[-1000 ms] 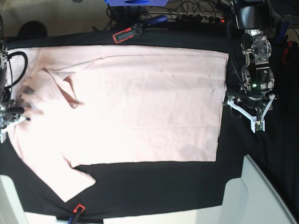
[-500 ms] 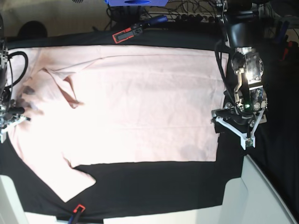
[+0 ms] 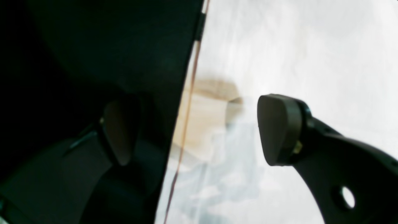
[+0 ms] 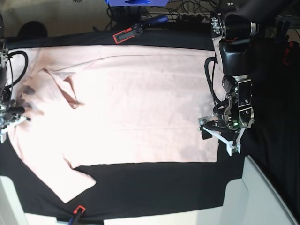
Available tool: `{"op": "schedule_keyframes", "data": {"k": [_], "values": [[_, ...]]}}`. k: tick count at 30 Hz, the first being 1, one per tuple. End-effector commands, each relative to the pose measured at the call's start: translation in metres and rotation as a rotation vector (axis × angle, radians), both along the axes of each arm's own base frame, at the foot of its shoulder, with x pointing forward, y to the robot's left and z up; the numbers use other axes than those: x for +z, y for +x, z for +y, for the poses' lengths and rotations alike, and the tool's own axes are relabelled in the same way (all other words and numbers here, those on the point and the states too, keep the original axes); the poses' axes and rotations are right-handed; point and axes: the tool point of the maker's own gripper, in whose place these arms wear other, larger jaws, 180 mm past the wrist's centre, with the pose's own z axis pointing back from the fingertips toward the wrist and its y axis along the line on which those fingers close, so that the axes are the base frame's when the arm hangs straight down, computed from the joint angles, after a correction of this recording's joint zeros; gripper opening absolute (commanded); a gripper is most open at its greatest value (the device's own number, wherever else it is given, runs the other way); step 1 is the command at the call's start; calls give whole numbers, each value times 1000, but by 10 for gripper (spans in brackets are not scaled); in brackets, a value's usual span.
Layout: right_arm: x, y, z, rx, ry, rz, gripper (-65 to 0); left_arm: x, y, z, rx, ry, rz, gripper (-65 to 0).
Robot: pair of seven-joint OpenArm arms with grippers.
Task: Fold the T-shirt properly
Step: 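Grasp the shirt side edge with the left gripper, right gripper holding opposite edge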
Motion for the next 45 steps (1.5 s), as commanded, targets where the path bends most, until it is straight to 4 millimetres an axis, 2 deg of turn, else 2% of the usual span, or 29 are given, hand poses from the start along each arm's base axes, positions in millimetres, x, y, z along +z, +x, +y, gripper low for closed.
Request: {"op": "schedule_keyframes", "data": {"k": [1, 5, 11, 14, 15, 19, 20, 33, 35, 38, 41, 45], "values": [[6, 3, -7, 0, -7, 5, -650, 15, 18, 5, 3, 16, -54, -77], [6, 3, -7, 0, -7, 5, -650, 0, 17, -5, 2, -14, -11, -77], [6, 3, -7, 0, -7, 5, -650, -19, 9, -7, 0, -12, 0, -79], [6, 3, -7, 0, -7, 5, -650, -19, 10, -9, 1, -19, 0, -91], [6, 3, -7, 0, -7, 5, -650, -19, 10, -9, 2, -21, 0, -116], [6, 3, -6, 1, -7, 6, -650, -19, 10, -5, 4, -15, 0, -336], [6, 3, -6, 1, -7, 6, -650, -18, 10, -4, 4, -13, 0, -371], [6, 3, -6, 2, -8, 6, -650, -17, 8, 0, 12, -8, -8, -400], [6, 3, -6, 2, -8, 6, -650, -11, 6, 3, 11, 8, -32, -435], [7, 4, -7, 1, -7, 2, -650, 8, 9, 14, 7, 46, -88, -504], [15, 14, -6, 7, -14, -30, -650, 18, 11, 15, -5, 67, -118, -517], [19, 19, -5, 15, -17, -46, -650, 12, 2, 17, 4, 61, -81, -527]]}}
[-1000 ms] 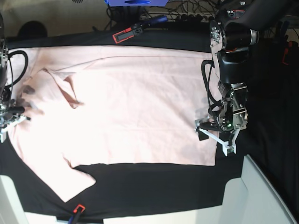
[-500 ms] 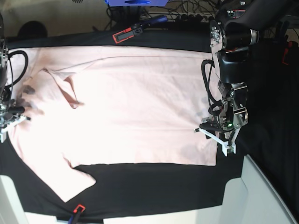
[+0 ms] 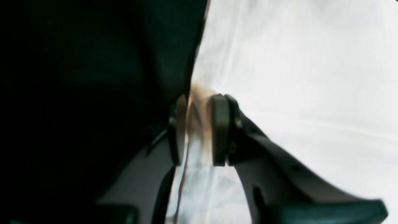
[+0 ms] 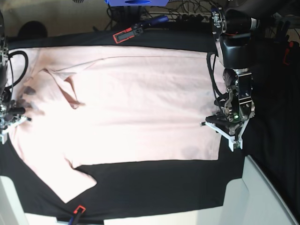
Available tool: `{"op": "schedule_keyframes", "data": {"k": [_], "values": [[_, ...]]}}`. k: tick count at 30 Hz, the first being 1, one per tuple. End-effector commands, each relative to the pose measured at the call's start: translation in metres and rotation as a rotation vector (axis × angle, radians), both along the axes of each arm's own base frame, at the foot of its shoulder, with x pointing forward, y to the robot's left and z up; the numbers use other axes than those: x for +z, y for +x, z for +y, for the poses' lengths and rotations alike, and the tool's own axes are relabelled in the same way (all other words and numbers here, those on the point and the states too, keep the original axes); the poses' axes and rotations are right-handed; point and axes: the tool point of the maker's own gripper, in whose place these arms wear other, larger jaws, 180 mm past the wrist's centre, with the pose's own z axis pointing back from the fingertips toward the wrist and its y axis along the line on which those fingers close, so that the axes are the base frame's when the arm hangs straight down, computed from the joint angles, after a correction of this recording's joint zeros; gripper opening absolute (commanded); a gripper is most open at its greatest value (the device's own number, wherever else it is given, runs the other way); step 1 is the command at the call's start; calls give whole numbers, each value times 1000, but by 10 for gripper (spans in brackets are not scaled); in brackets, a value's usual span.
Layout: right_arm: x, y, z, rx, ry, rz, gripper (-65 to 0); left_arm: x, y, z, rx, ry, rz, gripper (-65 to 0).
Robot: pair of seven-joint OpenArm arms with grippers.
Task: Fold the T-shirt properly
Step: 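Grasp the shirt side edge with the left gripper, right gripper holding opposite edge, then lift the gripped side edges and fold them toward the shirt middle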
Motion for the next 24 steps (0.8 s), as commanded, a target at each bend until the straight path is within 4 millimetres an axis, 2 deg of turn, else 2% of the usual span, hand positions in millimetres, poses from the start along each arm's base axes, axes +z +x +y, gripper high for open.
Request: {"op": "schedule_keyframes", "data": {"k": [1, 4, 9, 13, 18, 21, 24], "values": [[16, 15, -8, -3, -12, -49, -650, 13, 11, 7, 9, 20, -42, -551], [17, 16, -9, -6, -14, -52, -650, 13, 10, 8, 10, 19, -43, -648], [34, 31, -11, 2, -24, -108, -650, 23, 17, 8, 11, 19, -74, -650], [40, 31, -22, -78, 12, -151, -650, 44, 27, 8, 6, 32, -135, -650], [39, 28, -23, -85, 14, -148, -650, 65, 36, 7, 2, 43, -193, -650], [38, 27, -23, -85, 14, -147, -650, 57, 33, 6, 4, 34, -164, -650], [38, 28, -22, -84, 17, -147, -650, 41, 31, 3, 10, 8, -100, -650]]}}
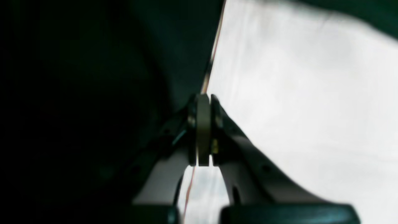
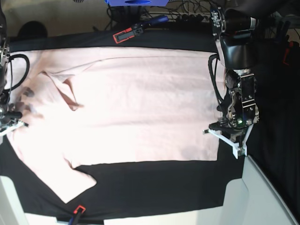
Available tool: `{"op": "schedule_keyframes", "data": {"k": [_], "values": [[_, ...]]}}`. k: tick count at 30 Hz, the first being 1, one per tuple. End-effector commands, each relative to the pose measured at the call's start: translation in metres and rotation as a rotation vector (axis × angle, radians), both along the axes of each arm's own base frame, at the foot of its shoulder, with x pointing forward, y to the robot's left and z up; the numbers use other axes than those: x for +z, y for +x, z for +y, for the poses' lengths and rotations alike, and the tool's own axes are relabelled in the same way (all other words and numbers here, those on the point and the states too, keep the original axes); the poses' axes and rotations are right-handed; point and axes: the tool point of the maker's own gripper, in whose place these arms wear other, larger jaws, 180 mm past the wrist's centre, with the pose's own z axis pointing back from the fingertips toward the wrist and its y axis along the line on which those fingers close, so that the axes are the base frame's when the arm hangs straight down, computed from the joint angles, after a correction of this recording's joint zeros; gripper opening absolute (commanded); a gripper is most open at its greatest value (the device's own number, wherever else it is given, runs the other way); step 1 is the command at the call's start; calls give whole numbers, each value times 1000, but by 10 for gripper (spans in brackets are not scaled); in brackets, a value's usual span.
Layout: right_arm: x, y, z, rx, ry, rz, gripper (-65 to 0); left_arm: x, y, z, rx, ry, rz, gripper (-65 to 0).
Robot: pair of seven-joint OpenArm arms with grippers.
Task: Fold the T-shirt properly
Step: 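Lift the gripped side edges and fold them toward the shirt middle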
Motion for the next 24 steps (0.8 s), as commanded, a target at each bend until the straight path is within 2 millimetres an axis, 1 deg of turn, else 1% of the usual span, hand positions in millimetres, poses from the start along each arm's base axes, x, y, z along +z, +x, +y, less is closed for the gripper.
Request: {"op": "schedule_keyframes", "data": {"k": [1, 2, 3, 5, 6, 7, 9, 10, 12, 13, 16, 18, 20, 22, 24], "values": [[24, 18, -15, -10, -32, -67, -650, 17, 18, 4, 5, 10, -56, -638], [24, 18, -15, -10, -32, -67, -650, 13, 18, 4, 8, 3, -45, -610], [24, 18, -15, -10, -32, -67, -650, 9, 16, 5, 15, -9, -33, -566], [22, 16, -15, -8, -34, -63, -650, 6, 13, 9, 62, -65, -41, -447], [21, 13, -16, -8, -35, -56, -650, 7, 12, 14, 102, -109, -54, -376], [19, 12, -16, -7, -34, -54, -650, 8, 9, 26, 147, -140, -70, -307], [19, 12, -15, -6, -34, -54, -650, 11, 7, 38, 200, -190, -96, -228], [19, 12, -15, -6, -34, -54, -650, 14, 7, 44, 213, -209, -109, -202], [19, 12, -15, -4, -32, -55, -650, 19, 9, 50, 218, -238, -128, -188], [19, 12, -15, -4, -32, -55, -650, 19, 11, 48, 212, -252, -130, -188], [19, 12, -15, -4, -32, -55, -650, 10, 10, 47, 199, -284, -101, -190], [19, 12, -15, -4, -32, -55, -650, 7, 15, 41, 182, -303, -88, -190], [19, 12, -15, -4, -32, -55, -650, 4, 17, 31, 128, -320, -76, -191], [19, 12, -15, -4, -32, -55, -650, 8, 24, 21, 71, -338, -90, -191], [19, 12, -15, -4, -32, -55, -650, 7, 26, 19, 67, -342, -86, -191]]}}
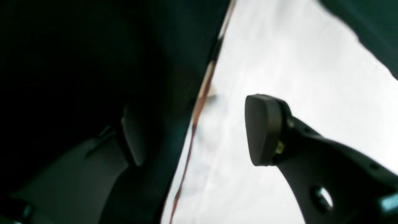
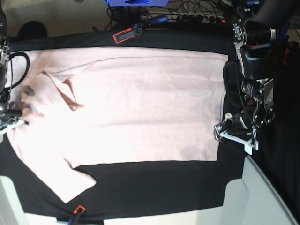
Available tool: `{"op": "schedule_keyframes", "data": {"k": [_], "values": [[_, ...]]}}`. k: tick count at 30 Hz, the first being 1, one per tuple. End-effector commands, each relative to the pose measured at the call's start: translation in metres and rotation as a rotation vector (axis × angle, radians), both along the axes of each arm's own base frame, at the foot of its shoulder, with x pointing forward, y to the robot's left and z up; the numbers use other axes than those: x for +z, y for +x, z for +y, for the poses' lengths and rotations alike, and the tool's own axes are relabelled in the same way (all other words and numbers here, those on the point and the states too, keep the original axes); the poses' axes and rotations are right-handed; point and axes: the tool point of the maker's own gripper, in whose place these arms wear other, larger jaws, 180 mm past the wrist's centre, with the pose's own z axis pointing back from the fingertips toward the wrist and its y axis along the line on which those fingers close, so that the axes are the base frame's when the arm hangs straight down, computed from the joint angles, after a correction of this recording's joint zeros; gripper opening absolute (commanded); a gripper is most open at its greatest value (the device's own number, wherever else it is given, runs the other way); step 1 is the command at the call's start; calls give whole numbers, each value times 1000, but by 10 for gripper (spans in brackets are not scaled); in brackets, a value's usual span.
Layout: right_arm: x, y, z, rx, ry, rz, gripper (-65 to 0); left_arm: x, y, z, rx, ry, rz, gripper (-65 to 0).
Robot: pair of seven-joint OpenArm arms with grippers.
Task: Fold the T-shirt properly
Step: 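Lift the gripped side edges and fold them toward the shirt middle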
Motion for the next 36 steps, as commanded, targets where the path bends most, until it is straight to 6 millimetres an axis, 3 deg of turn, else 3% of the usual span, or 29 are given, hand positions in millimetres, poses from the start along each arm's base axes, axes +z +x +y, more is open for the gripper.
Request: {"op": "schedule_keyframes", "data": {"k": [1, 11, 18, 23, 25, 28, 30, 36], "values": [[23, 17, -15, -7, -33, -64, -650, 13, 14, 4, 5, 5, -44, -191], [23, 17, -15, -7, -33, -64, -650, -22, 0, -14, -5, -20, 37, -191], [23, 17, -15, -7, -33, -64, -650, -19, 7, -49, -104, -14, 21, -193], [18, 12, -14, -8, -22, -26, -650, -21, 8, -62, -118, -28, 23, -197], [19, 13, -14, -7, -23, -29, -650, -20, 9, -61, -113, -28, 19, -245], [25, 18, -13, 4, -30, -46, -650, -19, 10, -61, -111, -29, 15, -428], [22, 15, -13, 5, -30, -39, -650, -19, 10, -60, -111, -27, 15, -516], [20, 13, -12, 5, -29, -36, -650, -18, 10, -50, -102, -14, 16, -573]]}}
